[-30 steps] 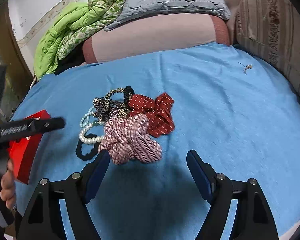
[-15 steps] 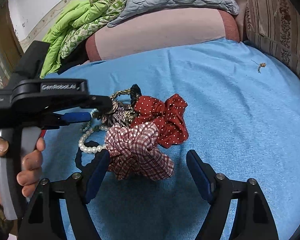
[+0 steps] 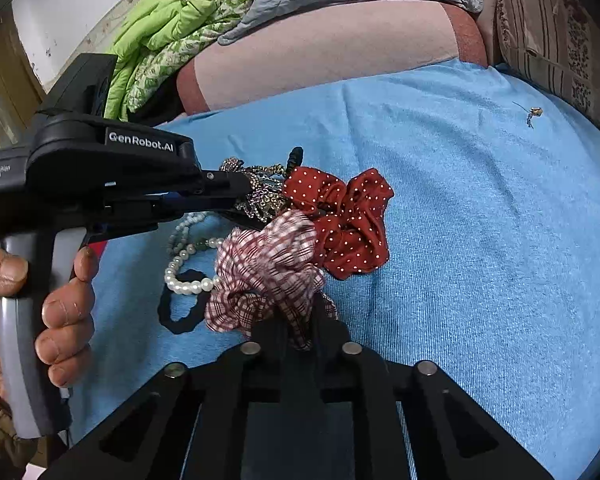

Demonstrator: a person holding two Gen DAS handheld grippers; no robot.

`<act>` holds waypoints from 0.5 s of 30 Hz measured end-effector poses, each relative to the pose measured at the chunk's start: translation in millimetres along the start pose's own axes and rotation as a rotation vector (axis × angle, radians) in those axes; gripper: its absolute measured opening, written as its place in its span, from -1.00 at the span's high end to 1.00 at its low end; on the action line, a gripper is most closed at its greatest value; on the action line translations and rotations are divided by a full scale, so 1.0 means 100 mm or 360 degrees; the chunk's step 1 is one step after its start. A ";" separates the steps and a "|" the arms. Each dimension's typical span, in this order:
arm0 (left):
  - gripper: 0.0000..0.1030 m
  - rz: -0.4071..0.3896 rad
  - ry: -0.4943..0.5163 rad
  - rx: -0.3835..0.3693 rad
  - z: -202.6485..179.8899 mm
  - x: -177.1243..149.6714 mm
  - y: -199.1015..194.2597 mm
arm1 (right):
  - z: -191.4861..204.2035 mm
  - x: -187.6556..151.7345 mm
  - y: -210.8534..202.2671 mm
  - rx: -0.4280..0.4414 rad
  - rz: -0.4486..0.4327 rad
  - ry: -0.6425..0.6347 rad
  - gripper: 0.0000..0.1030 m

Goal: Organize jewelry
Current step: 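Grasp the rhinestone flower clip with left tool while right tool grasps plaid scrunchie, then carry the clip and plaid scrunchie to the red tray and release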

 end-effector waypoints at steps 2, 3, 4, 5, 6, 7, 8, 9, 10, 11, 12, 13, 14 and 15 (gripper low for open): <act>0.80 -0.0010 0.0006 -0.0002 -0.02 -0.01 -0.06 | -0.01 0.00 -0.05 0.0007 -0.0006 0.0015 0.82; 0.80 -0.0021 0.0014 0.0004 -0.03 -0.02 -0.10 | -0.01 -0.01 -0.08 0.0006 -0.0009 0.0023 0.82; 0.80 -0.0034 0.0024 0.0007 -0.05 -0.03 -0.16 | -0.02 -0.01 -0.10 0.0004 -0.0014 0.0026 0.82; 0.80 -0.0047 0.0028 0.0006 -0.05 -0.04 -0.21 | -0.02 -0.01 -0.13 0.0002 -0.0020 0.0028 0.82; 0.80 -0.0059 0.0030 0.0006 -0.07 -0.04 -0.27 | -0.02 -0.01 -0.17 0.0001 -0.0027 0.0030 0.82; 0.80 -0.0072 0.0034 0.0005 -0.07 -0.05 -0.33 | -0.02 -0.02 -0.21 0.0002 -0.0035 0.0030 0.82; 0.80 -0.0091 0.0042 -0.0001 -0.09 -0.06 -0.41 | -0.01 -0.02 -0.24 0.0003 -0.0043 0.0030 0.82; 0.80 -0.0102 0.0047 -0.0002 -0.11 -0.06 -0.46 | 0.00 -0.02 -0.28 0.0004 -0.0052 0.0029 0.82; 0.80 -0.0113 0.0055 0.0001 -0.12 -0.08 -0.53 | 0.01 -0.02 -0.32 0.0006 -0.0061 0.0030 0.82; 0.80 -0.0126 0.0067 0.0006 -0.15 -0.10 -0.60 | 0.03 -0.02 -0.35 0.0009 -0.0067 0.0031 0.82; 0.80 -0.0141 0.0080 0.0008 -0.16 -0.14 -0.69 | 0.04 -0.03 -0.39 0.0011 -0.0075 0.0032 0.82; 0.80 -0.0152 0.0091 0.0009 -0.18 -0.17 -0.75 | 0.06 -0.03 -0.43 0.0011 -0.0084 0.0033 0.82; 0.80 -0.0164 0.0102 0.0009 -0.19 -0.20 -0.82 | 0.07 -0.03 -0.47 0.0012 -0.0092 0.0032 0.82; 0.80 -0.0179 0.0112 0.0006 -0.20 -0.23 -0.90 | 0.09 -0.04 -0.50 0.0013 -0.0099 0.0032 0.82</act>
Point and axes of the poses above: each gripper's, at about its wrist camera, not at the fingertips, and y roughly the way its jaws point, z to its left, x to its top, the point moved 4 cm from there along y, roughly the way its jaws point
